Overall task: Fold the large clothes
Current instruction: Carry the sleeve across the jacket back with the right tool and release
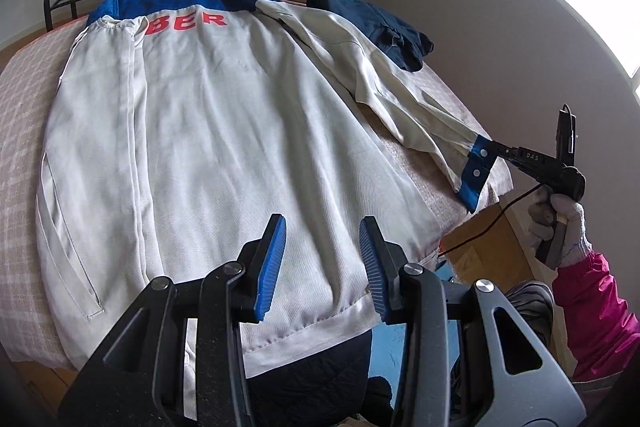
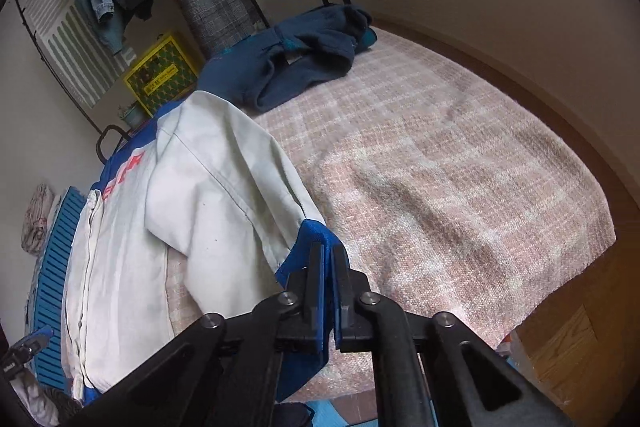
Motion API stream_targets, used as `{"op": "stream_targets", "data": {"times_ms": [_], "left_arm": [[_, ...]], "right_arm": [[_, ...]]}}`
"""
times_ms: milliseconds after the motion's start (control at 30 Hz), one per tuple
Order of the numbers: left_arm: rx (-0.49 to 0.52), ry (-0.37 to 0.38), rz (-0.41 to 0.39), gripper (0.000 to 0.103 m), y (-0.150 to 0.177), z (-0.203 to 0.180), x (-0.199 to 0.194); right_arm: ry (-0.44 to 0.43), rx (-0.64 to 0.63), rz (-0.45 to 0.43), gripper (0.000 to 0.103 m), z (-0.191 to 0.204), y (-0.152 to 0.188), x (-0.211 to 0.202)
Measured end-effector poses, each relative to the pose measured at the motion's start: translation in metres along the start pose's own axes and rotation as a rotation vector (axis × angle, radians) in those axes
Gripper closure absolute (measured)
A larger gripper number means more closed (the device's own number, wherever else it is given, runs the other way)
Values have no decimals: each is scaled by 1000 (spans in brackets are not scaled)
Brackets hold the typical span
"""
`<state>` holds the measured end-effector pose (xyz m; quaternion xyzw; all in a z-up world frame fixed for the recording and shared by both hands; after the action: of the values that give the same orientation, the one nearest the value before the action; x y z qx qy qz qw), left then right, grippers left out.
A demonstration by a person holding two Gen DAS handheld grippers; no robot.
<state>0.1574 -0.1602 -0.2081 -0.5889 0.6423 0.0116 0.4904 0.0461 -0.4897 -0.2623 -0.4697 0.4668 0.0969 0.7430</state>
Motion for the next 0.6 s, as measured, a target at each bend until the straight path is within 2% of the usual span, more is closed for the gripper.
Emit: {"op": "stream_targets", "data": {"times_ms": [167, 333, 433, 600], "left_arm": [[-20, -1, -19, 65, -1, 8, -4], [-66, -1, -48, 65, -5, 21, -12], [-105, 1, -66, 65, -6, 32, -18], [-175, -2, -101, 65, -6, 54, -25]], "right_arm": [[-34, -152, -120, 103, 55, -4, -54], [-149, -321, -180, 103, 128, 15, -98], [-233, -435, -169, 103, 174, 43, -113], [-399, -643, -61, 103, 247, 118, -120]]}}
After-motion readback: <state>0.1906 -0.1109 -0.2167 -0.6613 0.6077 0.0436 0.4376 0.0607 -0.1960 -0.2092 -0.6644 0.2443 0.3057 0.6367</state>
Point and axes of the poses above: each gripper's, at about its wrist camera, not at the fingertips, and x roughly the way its jaws point, z to its left, y to its underside, the point moved 7 cm from there along x, roughly the way its jaws point, and after that the axes turned 15 degrees about y, right-handed, at the moved point
